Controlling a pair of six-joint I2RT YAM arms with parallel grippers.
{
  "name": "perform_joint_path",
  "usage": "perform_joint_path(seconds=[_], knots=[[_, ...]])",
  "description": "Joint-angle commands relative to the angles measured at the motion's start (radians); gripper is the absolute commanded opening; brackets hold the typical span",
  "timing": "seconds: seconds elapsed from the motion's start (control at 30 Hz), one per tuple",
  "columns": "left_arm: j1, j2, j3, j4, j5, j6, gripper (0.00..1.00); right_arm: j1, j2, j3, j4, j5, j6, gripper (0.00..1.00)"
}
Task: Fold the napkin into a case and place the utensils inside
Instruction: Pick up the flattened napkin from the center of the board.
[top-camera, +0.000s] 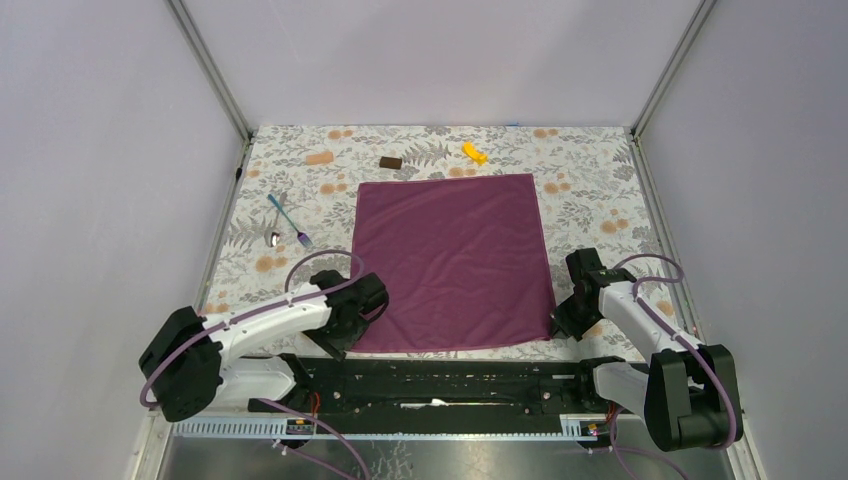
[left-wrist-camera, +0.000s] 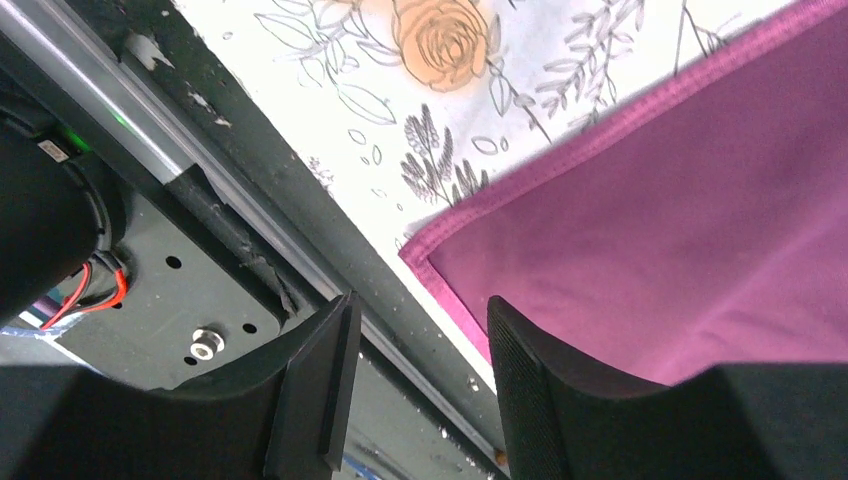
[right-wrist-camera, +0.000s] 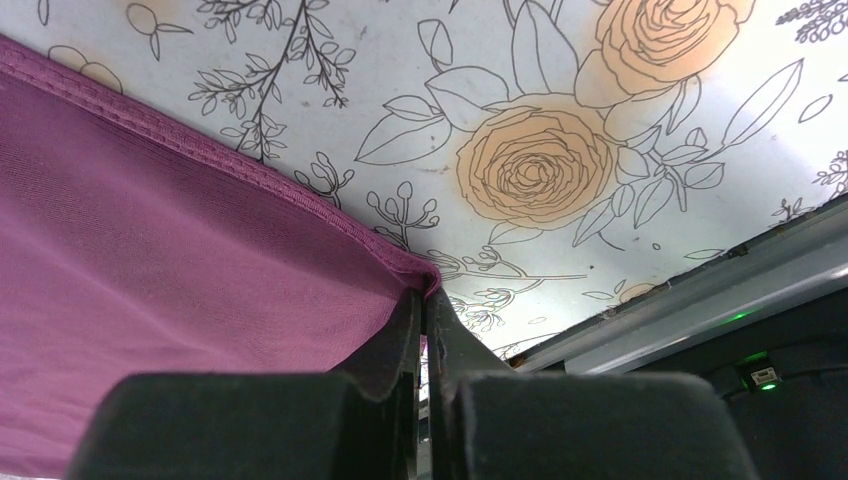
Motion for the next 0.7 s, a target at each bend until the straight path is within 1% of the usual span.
perform_joint_path(seconds=[0.0,0.13,0.2,0.37,0.43,0.47,0.53,0.63,0.67], knots=[[0.032,0.01,-0.027,0.031,-0.041,-0.014,0.55,-0.001,0.002,-0.022,0.018,0.062,-0.01,0.0],[0.047,0.039,-0.029,0.034,-0.061,-0.008,0.58,-0.002,0.003,-0.022,0.018,0.062,-0.013,0.0],[0.053,0.052,-0.04,0.071,-0.062,0.011,0.58,-0.002,0.003,-0.016,0.018,0.062,-0.015,0.0],[0.057,0.102,-0.074,0.125,-0.018,0.014,0.57,-0.001,-0.002,-0.018,0.015,0.067,-0.013,0.0],[0.059,0.104,-0.108,0.179,0.003,0.009,0.57,-0.001,-0.004,-0.022,0.016,0.063,-0.01,0.0],[0.063,0.101,-0.14,0.205,0.019,0.0,0.55,-0.001,-0.005,-0.023,0.016,0.061,-0.005,0.0],[0.065,0.097,-0.18,0.244,0.044,-0.014,0.46,-0.001,-0.009,-0.024,0.015,0.056,-0.001,0.0],[0.065,0.092,-0.193,0.257,0.045,-0.029,0.42,-0.001,-0.025,-0.022,0.007,0.06,0.006,0.0],[0.066,0.091,-0.189,0.254,0.037,-0.031,0.38,-0.001,-0.032,-0.025,0.007,0.062,0.01,0.0]])
